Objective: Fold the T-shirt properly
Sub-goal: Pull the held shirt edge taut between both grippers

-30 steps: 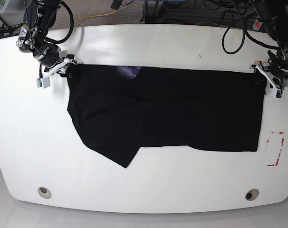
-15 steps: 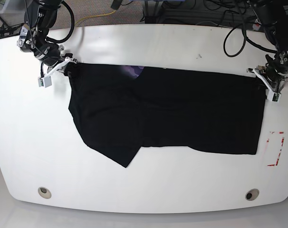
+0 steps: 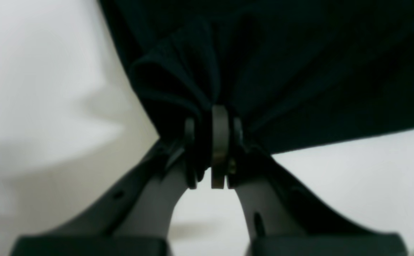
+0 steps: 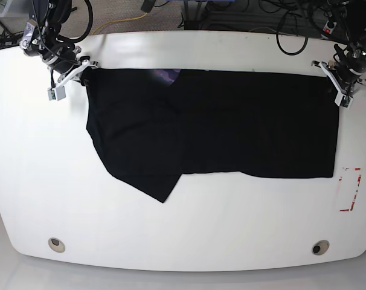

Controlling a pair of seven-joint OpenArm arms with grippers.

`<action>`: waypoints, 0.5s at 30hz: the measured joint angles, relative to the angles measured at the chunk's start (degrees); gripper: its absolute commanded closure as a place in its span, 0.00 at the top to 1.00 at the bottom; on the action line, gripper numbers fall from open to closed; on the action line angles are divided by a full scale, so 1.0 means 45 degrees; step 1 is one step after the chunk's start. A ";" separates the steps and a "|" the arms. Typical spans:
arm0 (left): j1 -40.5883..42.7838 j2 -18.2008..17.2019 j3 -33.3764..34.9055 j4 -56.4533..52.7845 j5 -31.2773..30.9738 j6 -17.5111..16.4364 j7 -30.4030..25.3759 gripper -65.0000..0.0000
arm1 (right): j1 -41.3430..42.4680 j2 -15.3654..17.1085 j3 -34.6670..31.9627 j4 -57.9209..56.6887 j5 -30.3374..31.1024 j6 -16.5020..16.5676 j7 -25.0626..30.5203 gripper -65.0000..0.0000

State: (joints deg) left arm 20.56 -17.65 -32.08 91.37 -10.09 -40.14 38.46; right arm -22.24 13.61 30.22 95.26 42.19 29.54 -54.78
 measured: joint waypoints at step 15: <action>0.1817 0.0612 -0.1413 0.1341 0.0000 -0.0034 0.0155 0.47 | -0.1783 0.0058 0.0044 0.1404 0.0010 0.0063 0.0034 0.02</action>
State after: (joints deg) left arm 28.73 -14.90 -38.44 97.41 -10.09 -40.29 39.16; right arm -30.26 13.87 30.41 101.58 42.24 29.82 -54.63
